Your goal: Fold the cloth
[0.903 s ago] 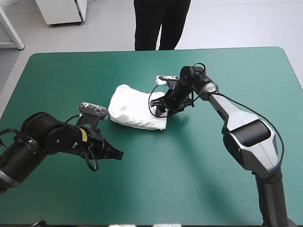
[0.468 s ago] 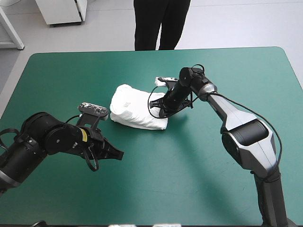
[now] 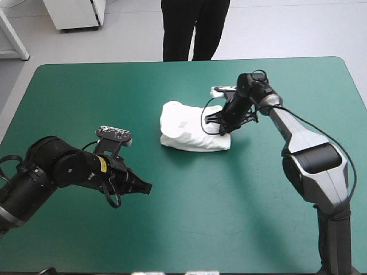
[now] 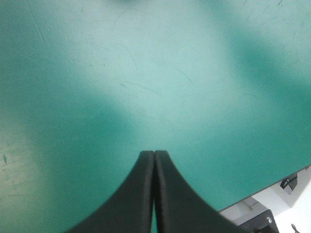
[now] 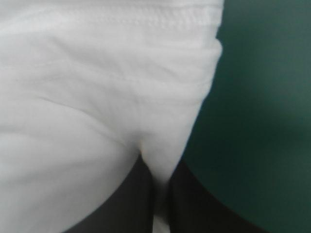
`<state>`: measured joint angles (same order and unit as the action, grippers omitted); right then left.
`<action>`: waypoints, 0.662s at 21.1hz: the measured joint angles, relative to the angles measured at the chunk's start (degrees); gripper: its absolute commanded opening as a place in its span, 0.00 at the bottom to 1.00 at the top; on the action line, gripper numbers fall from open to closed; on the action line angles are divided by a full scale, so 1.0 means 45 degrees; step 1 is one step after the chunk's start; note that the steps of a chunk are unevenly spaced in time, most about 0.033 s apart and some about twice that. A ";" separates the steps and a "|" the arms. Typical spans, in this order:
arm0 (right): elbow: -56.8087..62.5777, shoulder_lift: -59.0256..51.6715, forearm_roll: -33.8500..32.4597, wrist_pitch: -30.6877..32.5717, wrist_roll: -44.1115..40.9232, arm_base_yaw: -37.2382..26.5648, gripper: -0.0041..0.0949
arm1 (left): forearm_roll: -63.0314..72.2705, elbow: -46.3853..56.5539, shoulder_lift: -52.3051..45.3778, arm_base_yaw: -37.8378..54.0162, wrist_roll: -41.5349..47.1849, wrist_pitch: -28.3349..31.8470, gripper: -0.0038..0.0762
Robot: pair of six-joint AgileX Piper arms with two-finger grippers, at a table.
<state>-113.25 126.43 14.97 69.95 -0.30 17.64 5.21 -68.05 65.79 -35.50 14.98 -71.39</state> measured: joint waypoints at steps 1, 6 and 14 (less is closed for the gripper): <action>0.0011 -0.0111 -0.0244 0.0030 -0.0044 -0.0304 0.02 | 0.0012 0.0000 0.0000 0.0000 0.0000 0.0000 0.04; 0.0705 -0.0945 -0.1167 0.0055 -0.0173 -0.2305 0.02 | 0.0037 0.0000 0.0000 0.0000 0.0000 0.0000 0.04; 0.4402 -0.2659 -0.2485 -0.0528 -0.0230 -0.5870 0.02 | 0.0064 0.0000 0.0000 0.0000 0.0000 0.0000 0.04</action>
<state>-93.44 114.47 3.78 67.57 -1.34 -8.77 5.50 -68.05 65.79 -35.50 14.98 -71.39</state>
